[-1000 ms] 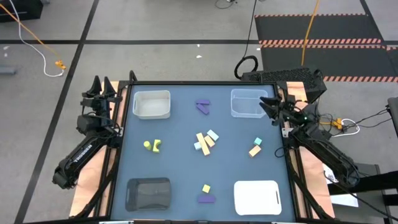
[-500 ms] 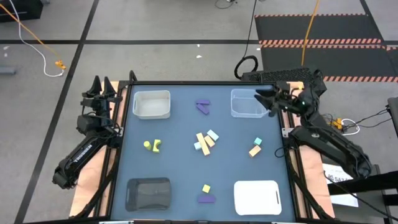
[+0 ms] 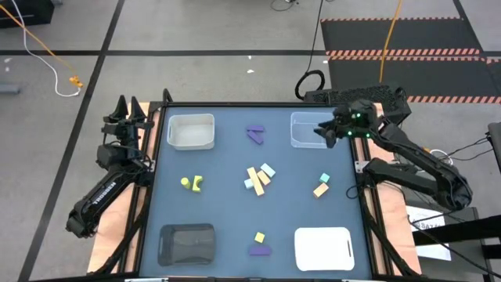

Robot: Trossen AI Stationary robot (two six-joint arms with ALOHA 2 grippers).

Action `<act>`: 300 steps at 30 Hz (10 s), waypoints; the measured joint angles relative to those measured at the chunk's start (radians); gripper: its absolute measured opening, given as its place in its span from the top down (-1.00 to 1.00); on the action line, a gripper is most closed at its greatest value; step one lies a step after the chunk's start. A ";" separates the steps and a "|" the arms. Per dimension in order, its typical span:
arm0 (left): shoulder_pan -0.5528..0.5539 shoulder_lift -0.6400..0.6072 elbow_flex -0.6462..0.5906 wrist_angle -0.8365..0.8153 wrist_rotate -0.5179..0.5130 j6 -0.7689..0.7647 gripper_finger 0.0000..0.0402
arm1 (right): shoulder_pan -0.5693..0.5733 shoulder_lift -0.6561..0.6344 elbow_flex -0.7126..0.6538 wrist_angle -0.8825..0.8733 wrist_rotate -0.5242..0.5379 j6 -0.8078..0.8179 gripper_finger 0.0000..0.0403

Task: Sort & place blocks by color
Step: Put the blue block into the transparent bin, then put the green block into the gray bin

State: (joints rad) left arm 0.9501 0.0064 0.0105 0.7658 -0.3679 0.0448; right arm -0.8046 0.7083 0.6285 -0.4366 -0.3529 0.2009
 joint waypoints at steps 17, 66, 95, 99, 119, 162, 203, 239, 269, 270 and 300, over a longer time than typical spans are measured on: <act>0.000 0.000 0.000 0.000 0.000 0.000 -0.21 | 0.484 0.027 0.000 -0.332 0.194 0.307 0.07; 0.000 0.000 0.000 -0.003 0.000 0.000 -0.21 | 0.785 0.457 -0.099 -0.387 0.455 0.532 -0.38; 0.000 0.000 0.000 -0.005 0.000 0.000 -0.21 | 0.787 0.280 -0.066 0.359 0.506 0.264 0.43; 0.000 0.000 0.000 -0.006 0.000 0.000 -0.21 | 0.799 0.304 -0.066 0.727 0.451 0.000 0.43; 0.000 0.000 0.000 -0.006 0.000 0.000 -0.21 | 0.830 0.398 -0.065 0.921 0.630 -0.193 0.43; 0.000 0.000 0.000 -0.006 0.000 0.000 -0.21 | 0.437 0.397 -0.066 0.286 0.898 0.221 -0.03; -0.001 0.000 0.000 -0.005 0.420 -0.591 -0.21 | 0.525 0.397 -0.066 0.480 0.688 0.091 -0.02; -0.599 0.507 0.000 -0.271 0.526 -0.740 -0.21 | 0.568 0.397 -0.066 0.711 0.693 0.014 -0.02; -1.162 1.052 0.612 -1.288 0.121 -1.086 -0.21 | 0.535 0.397 -0.072 0.689 0.695 -0.031 -0.02; -1.165 1.056 0.633 -1.353 0.121 -1.120 -0.21 | 0.535 0.397 -0.081 0.700 0.695 -0.034 -0.02; -1.257 1.288 0.672 -1.757 0.195 -1.555 -0.21 | 0.536 0.397 -0.296 1.106 0.691 -0.116 -0.02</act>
State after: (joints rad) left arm -0.3073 1.2946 0.6823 -0.9909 -0.1726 -1.5099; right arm -0.2687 1.1057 0.3328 0.6693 0.3382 0.0845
